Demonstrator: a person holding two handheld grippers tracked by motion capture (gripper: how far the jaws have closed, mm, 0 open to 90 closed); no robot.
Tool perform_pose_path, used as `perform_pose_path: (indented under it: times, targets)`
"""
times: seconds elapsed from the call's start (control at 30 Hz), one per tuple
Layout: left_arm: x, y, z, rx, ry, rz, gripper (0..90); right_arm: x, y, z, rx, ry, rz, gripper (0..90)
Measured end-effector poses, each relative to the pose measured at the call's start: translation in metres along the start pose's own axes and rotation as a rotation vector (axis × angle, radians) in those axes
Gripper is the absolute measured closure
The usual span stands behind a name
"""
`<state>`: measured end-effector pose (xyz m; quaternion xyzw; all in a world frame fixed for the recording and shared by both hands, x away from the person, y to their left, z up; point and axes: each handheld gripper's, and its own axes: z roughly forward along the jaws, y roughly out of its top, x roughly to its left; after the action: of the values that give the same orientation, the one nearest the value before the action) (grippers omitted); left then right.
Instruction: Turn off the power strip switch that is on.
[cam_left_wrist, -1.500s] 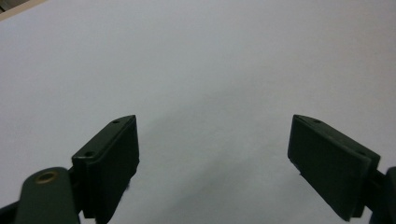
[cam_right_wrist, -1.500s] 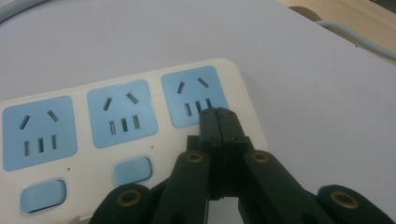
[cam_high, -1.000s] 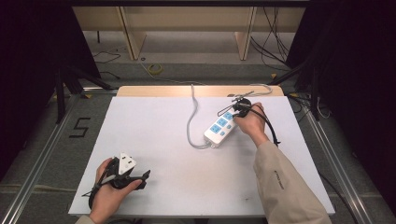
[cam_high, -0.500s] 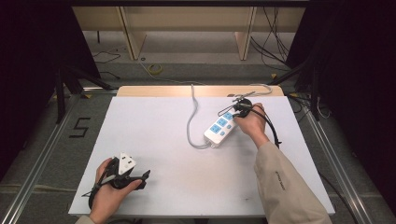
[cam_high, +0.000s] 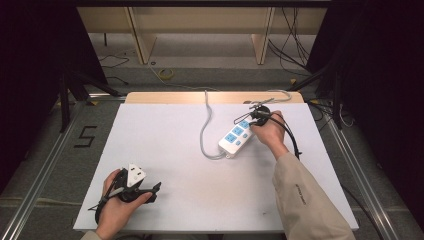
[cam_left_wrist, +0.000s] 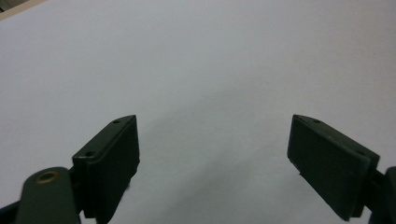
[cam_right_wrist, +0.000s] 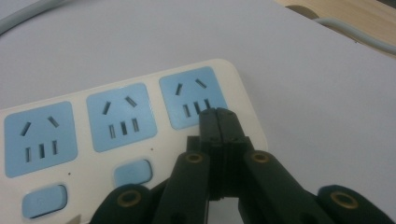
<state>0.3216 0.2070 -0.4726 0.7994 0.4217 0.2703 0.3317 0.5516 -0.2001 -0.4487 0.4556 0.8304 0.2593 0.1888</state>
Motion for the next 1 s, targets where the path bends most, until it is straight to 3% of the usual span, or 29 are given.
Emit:
perform_pose_path:
  times: [0.3, 1.0]
  targets:
    - [-0.0004, 0.0003, 0.0006, 0.001, 0.0, 0.002, 16.8, -0.001, 0.0014, -0.0019, -0.018, 0.008, 0.018, 90.0]
    - [-0.0014, 0.0006, 0.0008, 0.0, 0.002, 0.001, 16.8, 0.0012, -0.0029, -0.0095, -0.014, 0.025, -0.005, 90.0]
